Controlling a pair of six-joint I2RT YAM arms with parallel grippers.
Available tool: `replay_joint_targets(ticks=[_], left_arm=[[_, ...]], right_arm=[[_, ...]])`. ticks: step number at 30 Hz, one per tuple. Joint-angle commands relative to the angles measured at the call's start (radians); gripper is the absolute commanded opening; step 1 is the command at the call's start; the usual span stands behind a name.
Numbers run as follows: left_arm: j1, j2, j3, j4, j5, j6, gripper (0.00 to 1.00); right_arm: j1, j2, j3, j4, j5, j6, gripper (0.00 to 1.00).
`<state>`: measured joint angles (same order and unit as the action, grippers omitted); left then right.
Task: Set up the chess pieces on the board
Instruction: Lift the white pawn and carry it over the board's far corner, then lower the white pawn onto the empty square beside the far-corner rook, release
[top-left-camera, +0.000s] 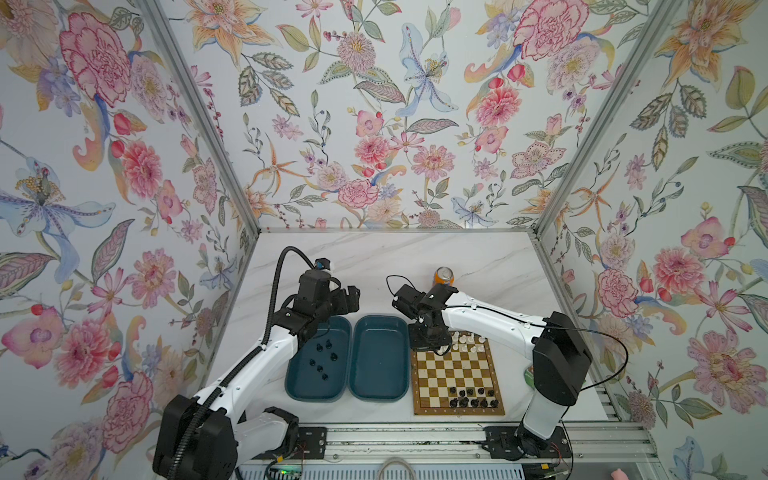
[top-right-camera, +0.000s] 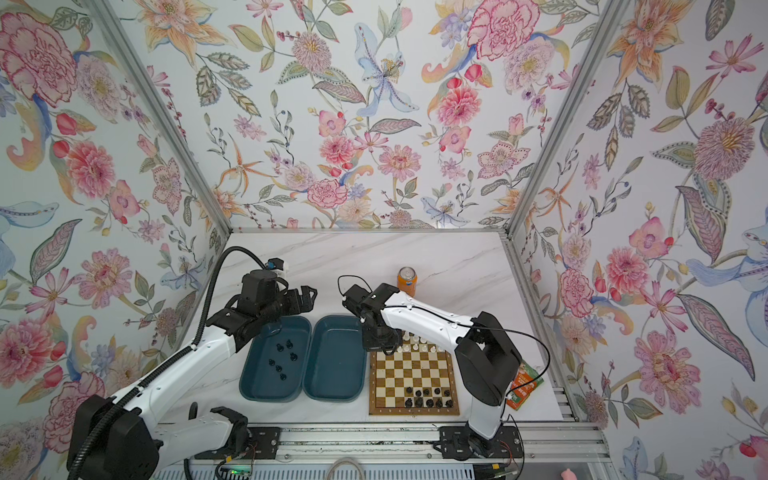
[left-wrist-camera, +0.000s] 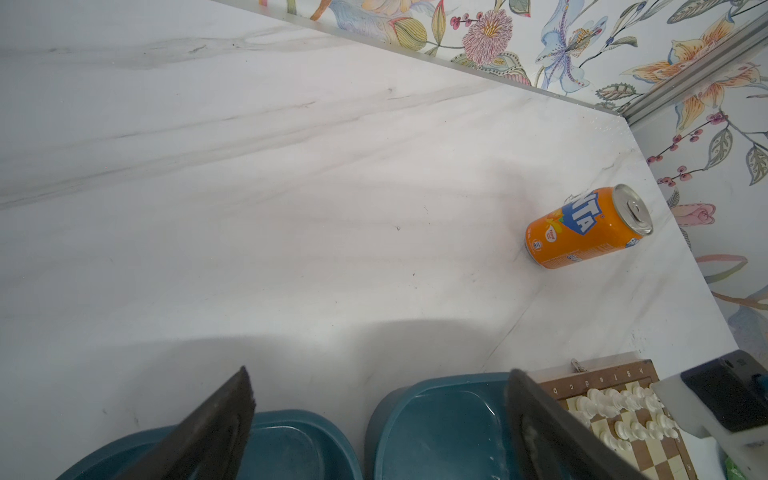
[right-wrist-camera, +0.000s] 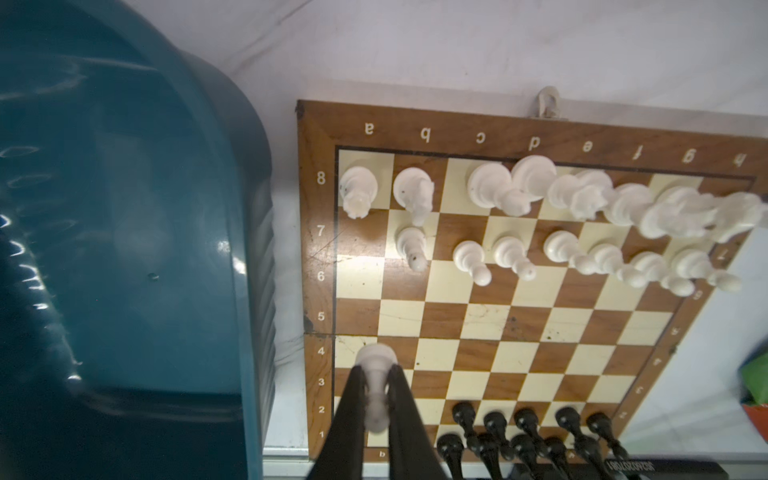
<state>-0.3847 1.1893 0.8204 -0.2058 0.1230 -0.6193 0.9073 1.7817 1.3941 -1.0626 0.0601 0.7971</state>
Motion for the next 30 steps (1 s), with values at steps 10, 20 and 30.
replay_joint_targets(ticks=[10, 20, 30], left_arm=[[-0.007, 0.021, 0.049, 0.008, -0.042, -0.017, 0.96], [-0.007, 0.029, 0.064, -0.020, -0.057, 0.000, 0.96], [-0.005, 0.032, 0.085, -0.035, -0.067, 0.015, 0.96]], right_arm=[[-0.029, 0.067, 0.024, 0.037, -0.028, -0.062, 0.11], [-0.030, 0.110, 0.020, 0.065, -0.046, -0.067, 0.11], [-0.037, 0.140, 0.022, 0.088, -0.050, -0.068, 0.11]])
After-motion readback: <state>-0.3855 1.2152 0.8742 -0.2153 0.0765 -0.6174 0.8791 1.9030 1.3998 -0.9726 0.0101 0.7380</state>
